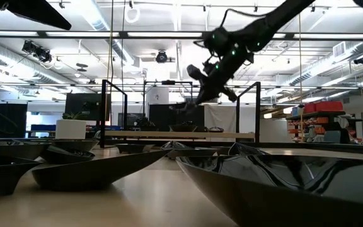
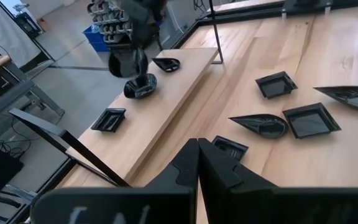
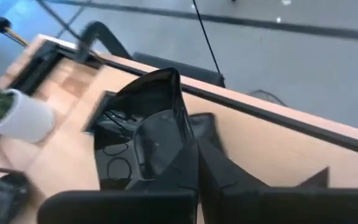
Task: Pick & Place Mini shaped plates
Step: Stack the black leaf shaped bowl on top of the other black leaf shaped bowl on the shelf
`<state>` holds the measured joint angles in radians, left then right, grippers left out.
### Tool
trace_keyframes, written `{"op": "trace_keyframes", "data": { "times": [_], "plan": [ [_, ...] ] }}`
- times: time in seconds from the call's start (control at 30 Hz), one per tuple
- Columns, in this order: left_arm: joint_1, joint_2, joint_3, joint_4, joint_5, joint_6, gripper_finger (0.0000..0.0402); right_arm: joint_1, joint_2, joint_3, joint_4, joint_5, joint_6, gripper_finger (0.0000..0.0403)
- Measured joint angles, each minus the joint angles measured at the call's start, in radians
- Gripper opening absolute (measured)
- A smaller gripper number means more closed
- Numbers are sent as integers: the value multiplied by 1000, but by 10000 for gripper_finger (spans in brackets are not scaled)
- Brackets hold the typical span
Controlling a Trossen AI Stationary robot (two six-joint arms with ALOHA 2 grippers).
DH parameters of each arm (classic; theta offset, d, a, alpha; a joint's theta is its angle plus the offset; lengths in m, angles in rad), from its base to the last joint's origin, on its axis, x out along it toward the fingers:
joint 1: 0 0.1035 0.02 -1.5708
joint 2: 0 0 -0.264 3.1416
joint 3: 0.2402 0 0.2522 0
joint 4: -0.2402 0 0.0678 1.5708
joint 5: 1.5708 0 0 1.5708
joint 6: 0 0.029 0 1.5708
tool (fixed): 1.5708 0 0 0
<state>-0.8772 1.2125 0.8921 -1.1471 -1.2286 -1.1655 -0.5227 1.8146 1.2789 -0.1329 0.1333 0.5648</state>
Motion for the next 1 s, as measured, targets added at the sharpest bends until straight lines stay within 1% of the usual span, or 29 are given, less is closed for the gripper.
{"op": "trace_keyframes", "data": {
  "times": [0.13, 0.33, 0.77, 1.0],
  "plan": [
    [0, 0, 0, 0, -13, 0, 14, -19, 27, 0, 9, -15, 0, 0],
    [0, 0, 0, 0, -25, 0, 14, -20, 56, 0, 25, -48, -5, 0],
    [0, 0, 0, 0, -25, 0, 14, -20, 64, 0, 12, -47, -8, 0],
    [0, 0, 0, 0, -27, 0, 14, -20, 64, 0, 10, -48, -4, 11]
  ]
}}
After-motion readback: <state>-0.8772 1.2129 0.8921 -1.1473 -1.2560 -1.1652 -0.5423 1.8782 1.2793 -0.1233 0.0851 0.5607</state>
